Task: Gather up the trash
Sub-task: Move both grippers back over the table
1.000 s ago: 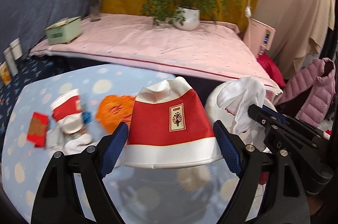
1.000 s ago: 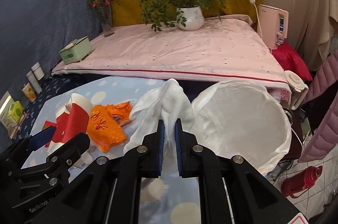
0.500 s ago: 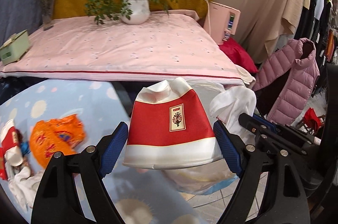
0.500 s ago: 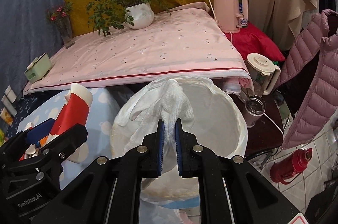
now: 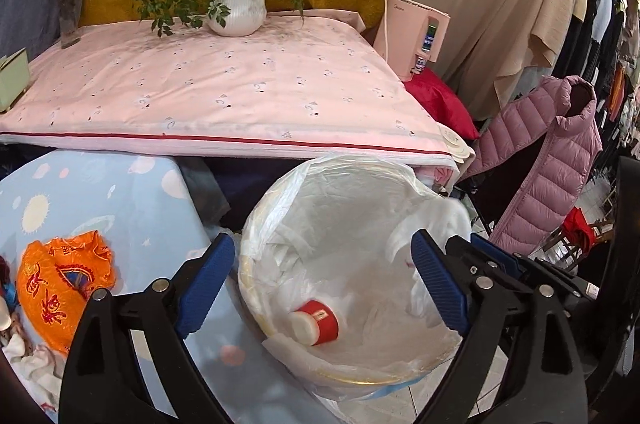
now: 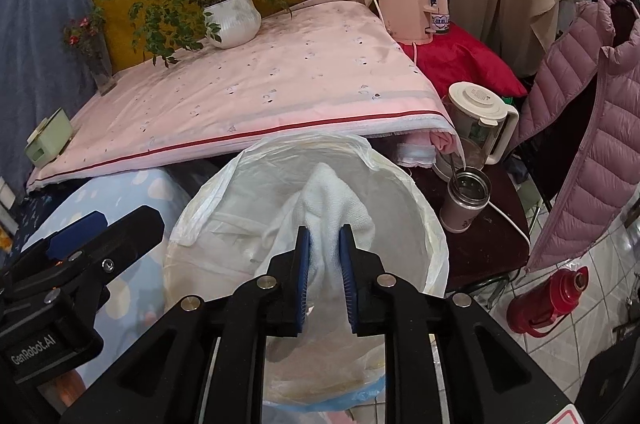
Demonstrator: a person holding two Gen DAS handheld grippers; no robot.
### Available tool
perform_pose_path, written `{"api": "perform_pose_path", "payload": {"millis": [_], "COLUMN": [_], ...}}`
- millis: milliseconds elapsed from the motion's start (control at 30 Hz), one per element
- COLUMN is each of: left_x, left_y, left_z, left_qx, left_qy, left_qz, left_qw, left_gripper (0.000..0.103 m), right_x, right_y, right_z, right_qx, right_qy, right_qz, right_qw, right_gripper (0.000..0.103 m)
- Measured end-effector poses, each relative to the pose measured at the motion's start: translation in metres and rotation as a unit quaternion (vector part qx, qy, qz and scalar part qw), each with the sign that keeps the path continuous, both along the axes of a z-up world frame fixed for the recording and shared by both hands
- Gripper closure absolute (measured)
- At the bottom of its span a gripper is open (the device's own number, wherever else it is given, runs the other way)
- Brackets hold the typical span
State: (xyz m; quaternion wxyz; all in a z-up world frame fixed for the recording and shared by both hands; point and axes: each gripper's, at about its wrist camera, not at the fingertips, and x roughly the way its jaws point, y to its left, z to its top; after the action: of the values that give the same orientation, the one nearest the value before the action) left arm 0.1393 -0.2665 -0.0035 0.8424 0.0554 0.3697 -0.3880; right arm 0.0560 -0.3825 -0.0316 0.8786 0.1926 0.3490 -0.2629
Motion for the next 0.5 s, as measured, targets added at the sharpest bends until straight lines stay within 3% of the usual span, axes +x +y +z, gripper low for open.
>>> {"api": "perform_pose_path", "payload": {"millis": [100,500], "left_x": [0.004,0.013], "left_y": [0.009,0.087], "left_z": [-0.001,0.005], "left_qx": [0.004,0.035], "left_qy": [-0.002,-0.013], "left_qz": [0.018,0.132], "left_qw": [0.9998,0.9905], "left_gripper": [0.015,0.013], "right_x": [0.001,0.011], "right_y": [0.001,0.051], "right_z": [0.003,0.027], "right_qx": [0.001,-0.019], "right_qy": [-0.005,-0.024], "right_qz": [-0.001,0.043], "right_qw": [1.0,0.999], "right_gripper": [0.07,0.054]}}
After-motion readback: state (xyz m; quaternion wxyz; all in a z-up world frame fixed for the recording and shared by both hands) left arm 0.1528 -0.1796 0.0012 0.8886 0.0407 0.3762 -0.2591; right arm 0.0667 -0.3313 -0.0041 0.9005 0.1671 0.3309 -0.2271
